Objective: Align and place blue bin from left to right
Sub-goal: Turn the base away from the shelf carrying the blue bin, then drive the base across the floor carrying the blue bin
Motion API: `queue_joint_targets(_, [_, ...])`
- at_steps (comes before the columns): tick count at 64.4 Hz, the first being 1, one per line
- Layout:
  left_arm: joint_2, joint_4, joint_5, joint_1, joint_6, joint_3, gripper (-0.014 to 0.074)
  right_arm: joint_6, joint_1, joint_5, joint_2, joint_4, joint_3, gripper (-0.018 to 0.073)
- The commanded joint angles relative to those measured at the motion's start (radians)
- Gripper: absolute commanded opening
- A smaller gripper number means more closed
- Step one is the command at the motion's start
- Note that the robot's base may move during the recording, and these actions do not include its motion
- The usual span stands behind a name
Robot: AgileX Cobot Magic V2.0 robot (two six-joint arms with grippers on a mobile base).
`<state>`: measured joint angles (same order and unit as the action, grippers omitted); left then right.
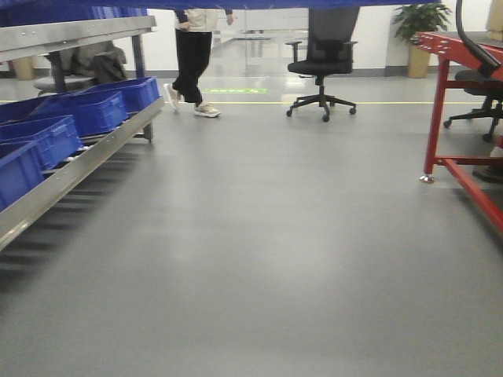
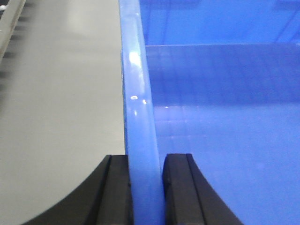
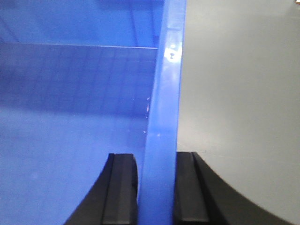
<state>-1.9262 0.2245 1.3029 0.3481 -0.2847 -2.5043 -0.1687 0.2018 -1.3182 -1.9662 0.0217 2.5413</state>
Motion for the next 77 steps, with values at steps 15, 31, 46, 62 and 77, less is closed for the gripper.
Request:
queue_joint_targets(15, [0.025, -0.031, -0.082, 0.013, 0.011, -0.018, -0.0016, 0.021, 0.004, 0.097, 0.028, -0.022, 0.021, -0.0079])
queue_joint_targets(31, [0.025, -0.031, -0.082, 0.013, 0.011, -0.018, -0.0016, 0.021, 0.004, 0.097, 0.028, -0.022, 0.021, -0.0079])
queue_joint_targets(46, [0.025, -0.031, -0.082, 0.013, 0.011, -0.018, -0.0016, 0.021, 0.004, 0.097, 0.028, -0.022, 0.021, -0.0079])
queue_joint_targets(62, [0.025, -0.031, -0.082, 0.013, 0.011, -0.018, -0.0016, 0.021, 0.004, 0.097, 0.028, -0.022, 0.021, -0.0079])
queue_joint_targets(77, [0.025, -0.031, -0.082, 0.013, 0.011, -0.018, -0.0016, 0.021, 0.004, 0.097, 0.028, -0.022, 0.021, -0.0079])
